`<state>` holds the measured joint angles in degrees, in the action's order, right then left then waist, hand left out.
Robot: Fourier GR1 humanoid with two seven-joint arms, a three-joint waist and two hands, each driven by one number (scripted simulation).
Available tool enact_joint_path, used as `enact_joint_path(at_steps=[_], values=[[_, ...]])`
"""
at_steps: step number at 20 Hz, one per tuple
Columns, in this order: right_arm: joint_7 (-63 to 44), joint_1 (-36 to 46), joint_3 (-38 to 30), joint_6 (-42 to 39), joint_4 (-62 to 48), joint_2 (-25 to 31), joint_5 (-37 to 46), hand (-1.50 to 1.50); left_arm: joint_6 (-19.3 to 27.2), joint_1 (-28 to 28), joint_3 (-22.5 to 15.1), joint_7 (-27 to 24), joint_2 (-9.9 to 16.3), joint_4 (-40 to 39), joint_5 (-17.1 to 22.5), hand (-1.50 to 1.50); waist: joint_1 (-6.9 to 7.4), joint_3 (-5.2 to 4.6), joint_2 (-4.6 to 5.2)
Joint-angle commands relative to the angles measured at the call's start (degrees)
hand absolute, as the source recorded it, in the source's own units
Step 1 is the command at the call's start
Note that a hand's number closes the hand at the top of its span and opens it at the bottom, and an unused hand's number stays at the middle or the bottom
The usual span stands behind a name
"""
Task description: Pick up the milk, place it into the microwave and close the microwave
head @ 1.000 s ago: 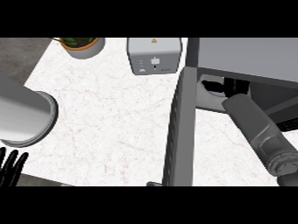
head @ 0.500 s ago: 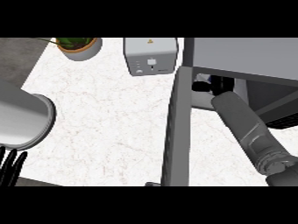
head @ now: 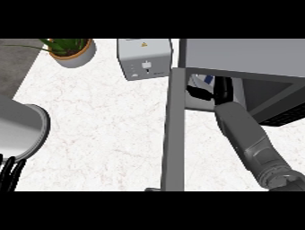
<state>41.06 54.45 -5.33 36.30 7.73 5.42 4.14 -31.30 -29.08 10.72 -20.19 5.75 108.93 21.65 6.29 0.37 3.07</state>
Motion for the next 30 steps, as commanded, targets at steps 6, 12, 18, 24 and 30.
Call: enact_joint_path(at_steps=[6, 12, 18, 24, 30], values=[[11.5, -7.5, -4.9, -11.6, 1.2, -3.2, -5.0, -1.5, 0.2, -1.9, -0.5, 0.2, -1.3, 1.4, -0.5, -1.5, -2.68, -0.13, -1.55], [19.4, -13.6, -6.8, -15.7, 1.6, -4.1, -6.5, -1.5, -0.5, -2.8, 1.8, 0.4, -0.2, 0.8, 0.3, -1.5, -3.84, -0.19, -1.97], [17.8, -15.5, -5.0, -22.6, 3.6, -4.5, -6.2, -1.5, 0.4, -5.4, -0.9, 2.7, -2.7, 4.8, -2.2, -1.5, -5.38, -0.31, -2.89], [19.9, -23.9, -2.1, -29.4, 7.6, -3.6, -5.1, -1.5, -3.1, -5.4, -0.8, 1.4, -1.0, 2.1, -4.8, -1.5, -6.2, -0.37, -3.18], [17.1, -33.7, -0.4, -29.3, 20.5, -1.7, -6.1, -1.5, -2.3, -3.3, -3.3, 2.1, -3.5, 0.8, -7.7, -1.5, -6.96, -0.44, -3.42]])
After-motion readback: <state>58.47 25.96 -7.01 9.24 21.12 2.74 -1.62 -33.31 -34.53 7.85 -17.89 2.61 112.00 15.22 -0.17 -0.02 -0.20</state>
